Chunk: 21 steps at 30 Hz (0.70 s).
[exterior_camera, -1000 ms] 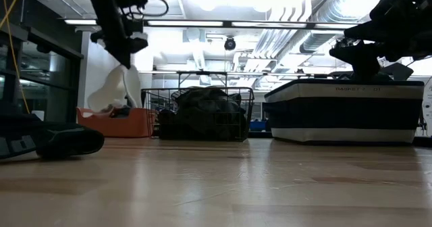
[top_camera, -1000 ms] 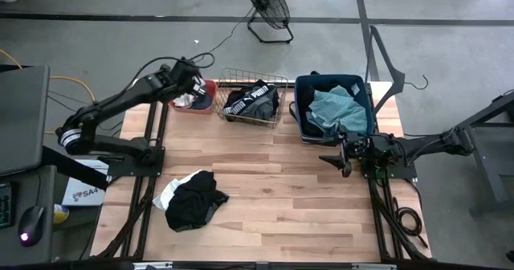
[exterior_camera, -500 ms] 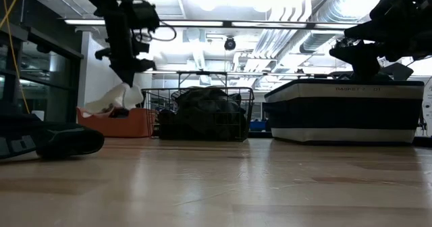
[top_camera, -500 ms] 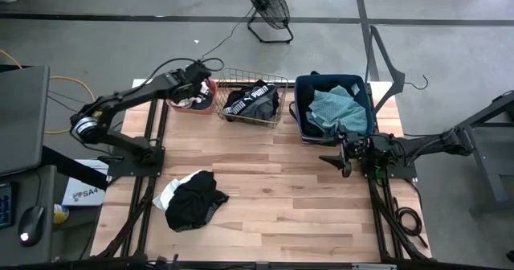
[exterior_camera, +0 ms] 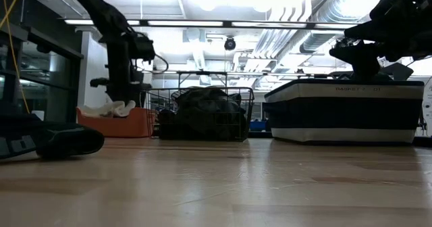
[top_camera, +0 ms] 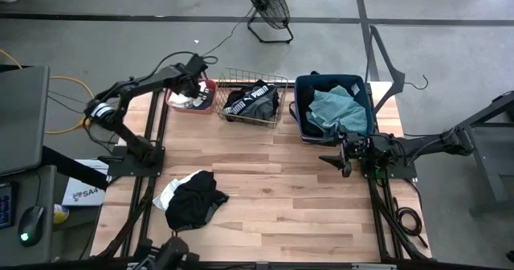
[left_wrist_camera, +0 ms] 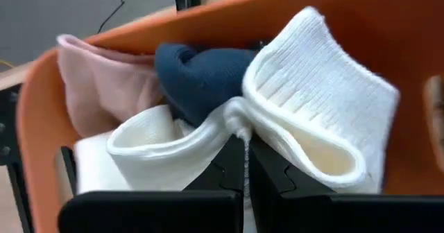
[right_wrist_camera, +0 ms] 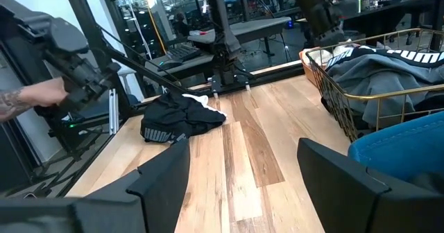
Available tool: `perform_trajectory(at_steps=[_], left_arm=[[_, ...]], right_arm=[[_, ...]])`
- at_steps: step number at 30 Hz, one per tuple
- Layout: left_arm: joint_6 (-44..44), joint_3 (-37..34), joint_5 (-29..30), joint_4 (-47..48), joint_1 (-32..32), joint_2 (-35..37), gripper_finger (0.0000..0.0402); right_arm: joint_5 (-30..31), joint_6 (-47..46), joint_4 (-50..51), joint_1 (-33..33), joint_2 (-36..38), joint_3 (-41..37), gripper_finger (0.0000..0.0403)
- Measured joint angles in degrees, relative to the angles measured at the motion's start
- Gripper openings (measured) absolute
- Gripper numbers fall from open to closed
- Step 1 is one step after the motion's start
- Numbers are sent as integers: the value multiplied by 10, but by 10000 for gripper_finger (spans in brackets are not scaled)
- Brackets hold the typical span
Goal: Pick & Place Cloths
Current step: Put the white sock into the orange bin
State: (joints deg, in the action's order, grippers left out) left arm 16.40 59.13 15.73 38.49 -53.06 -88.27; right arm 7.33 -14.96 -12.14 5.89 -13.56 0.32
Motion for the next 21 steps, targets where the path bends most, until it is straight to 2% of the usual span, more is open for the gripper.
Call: perform_trajectory(at_steps=[7,14,17,21], left_arm=[[-5,0,-3,-38,0,-40,0],[-5,1,-13,-45,1,-47,4],[-5,1,-16,-43,2,-39,30],[-7,1,-30,-40,2,-19,91]], right_arm=[[0,0,0,0,0,0,259],[0,0,0,0,0,0,259],[0,0,0,0,0,0,259],[0,0,0,0,0,0,259]])
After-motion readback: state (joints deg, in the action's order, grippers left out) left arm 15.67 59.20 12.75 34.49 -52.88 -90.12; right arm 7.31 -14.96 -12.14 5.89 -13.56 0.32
